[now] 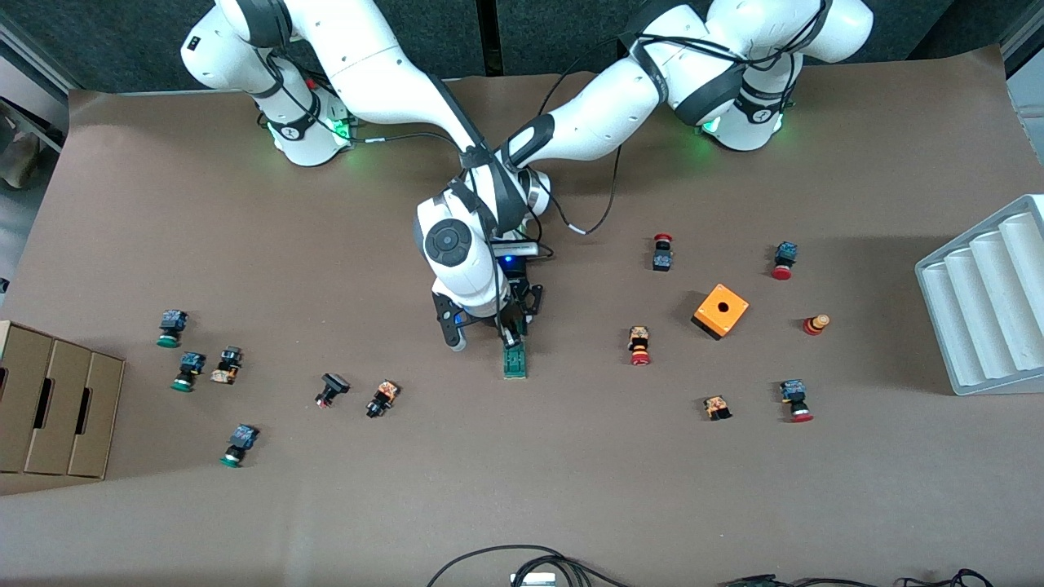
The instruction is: Close load switch with both arms
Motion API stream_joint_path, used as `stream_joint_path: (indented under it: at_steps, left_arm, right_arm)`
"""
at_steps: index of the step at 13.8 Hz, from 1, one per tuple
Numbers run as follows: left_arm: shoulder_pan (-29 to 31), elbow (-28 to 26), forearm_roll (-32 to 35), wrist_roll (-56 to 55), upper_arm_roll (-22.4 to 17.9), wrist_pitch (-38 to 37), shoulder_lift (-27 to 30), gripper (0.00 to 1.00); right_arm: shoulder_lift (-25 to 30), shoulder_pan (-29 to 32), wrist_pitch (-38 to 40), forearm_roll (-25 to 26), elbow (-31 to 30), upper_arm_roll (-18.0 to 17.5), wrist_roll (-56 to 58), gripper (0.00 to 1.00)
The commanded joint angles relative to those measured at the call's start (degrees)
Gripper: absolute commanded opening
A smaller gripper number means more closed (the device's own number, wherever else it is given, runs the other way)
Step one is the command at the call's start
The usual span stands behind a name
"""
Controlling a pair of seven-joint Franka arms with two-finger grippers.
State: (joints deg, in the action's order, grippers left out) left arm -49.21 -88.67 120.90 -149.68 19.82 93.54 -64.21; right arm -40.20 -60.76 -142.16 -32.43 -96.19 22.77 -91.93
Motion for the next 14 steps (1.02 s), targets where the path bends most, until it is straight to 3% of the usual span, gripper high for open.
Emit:
stream_joint_path:
  at_steps: [1, 14]
  left_arm:
    - [0.0, 2.1, 1.5, -0.9, 0.8, 0.1, -3.8, 0.52]
    - [-0.1, 2.1, 2.3, -2.1, 0.8, 0.1, -4.5, 0.53]
  right_arm:
    - [-0.5, 0.6, -1.6, -2.1, 0.4, 0.5, 2.2, 0.18]
    - [-1.8, 3.1, -1.7, -2.5, 2.7, 0.5, 2.1, 0.15]
